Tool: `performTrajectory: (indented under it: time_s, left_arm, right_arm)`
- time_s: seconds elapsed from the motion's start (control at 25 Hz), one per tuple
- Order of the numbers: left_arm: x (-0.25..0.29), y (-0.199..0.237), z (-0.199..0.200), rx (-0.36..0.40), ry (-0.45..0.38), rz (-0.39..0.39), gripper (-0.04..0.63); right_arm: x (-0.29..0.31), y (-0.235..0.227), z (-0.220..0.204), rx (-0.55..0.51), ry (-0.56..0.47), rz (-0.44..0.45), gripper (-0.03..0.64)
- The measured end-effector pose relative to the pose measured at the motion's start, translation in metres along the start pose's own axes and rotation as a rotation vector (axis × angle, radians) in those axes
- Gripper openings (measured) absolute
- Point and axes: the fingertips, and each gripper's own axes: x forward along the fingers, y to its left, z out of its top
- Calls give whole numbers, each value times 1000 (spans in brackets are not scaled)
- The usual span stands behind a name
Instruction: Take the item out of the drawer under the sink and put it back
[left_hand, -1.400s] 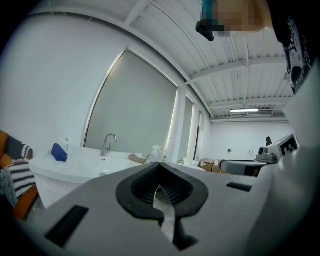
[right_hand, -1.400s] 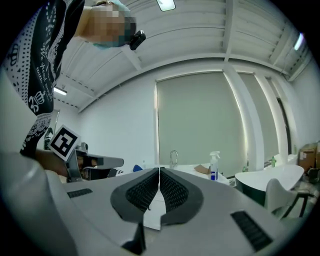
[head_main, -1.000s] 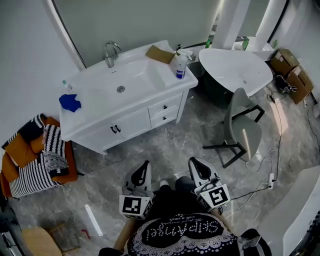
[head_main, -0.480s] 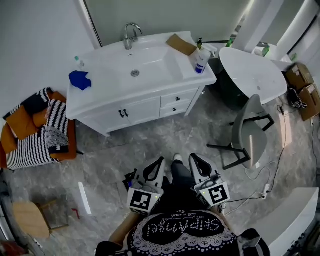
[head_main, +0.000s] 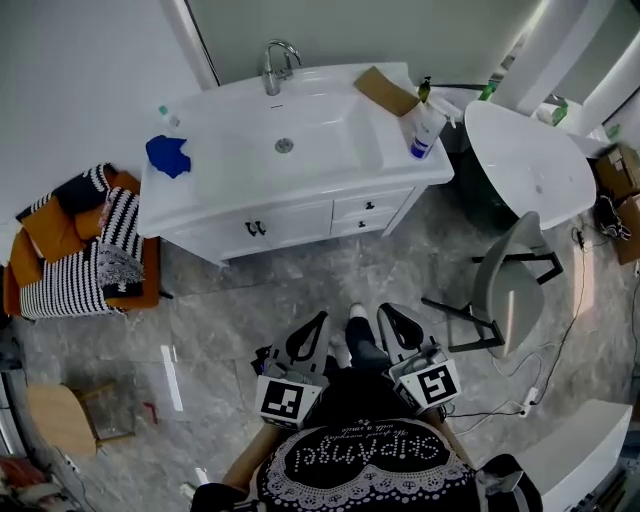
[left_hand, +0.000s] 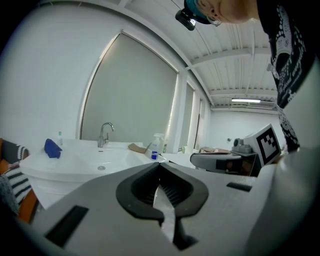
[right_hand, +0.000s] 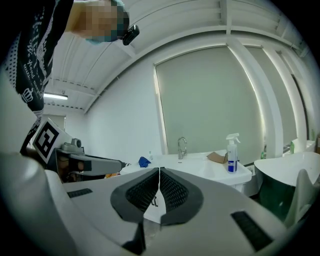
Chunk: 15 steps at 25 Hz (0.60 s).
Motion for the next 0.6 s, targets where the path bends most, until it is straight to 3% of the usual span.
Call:
performTrajectory:
  time_s: [0.32,0.6]
  left_arm:
    - [56,6,18,-70,-26,81,5]
    - [91,-3,29,-70,-27,131,5]
  right_arm:
    - [21,-58,12,-11,21,37,20]
    - [30,-95,25,-12,-31,79,20]
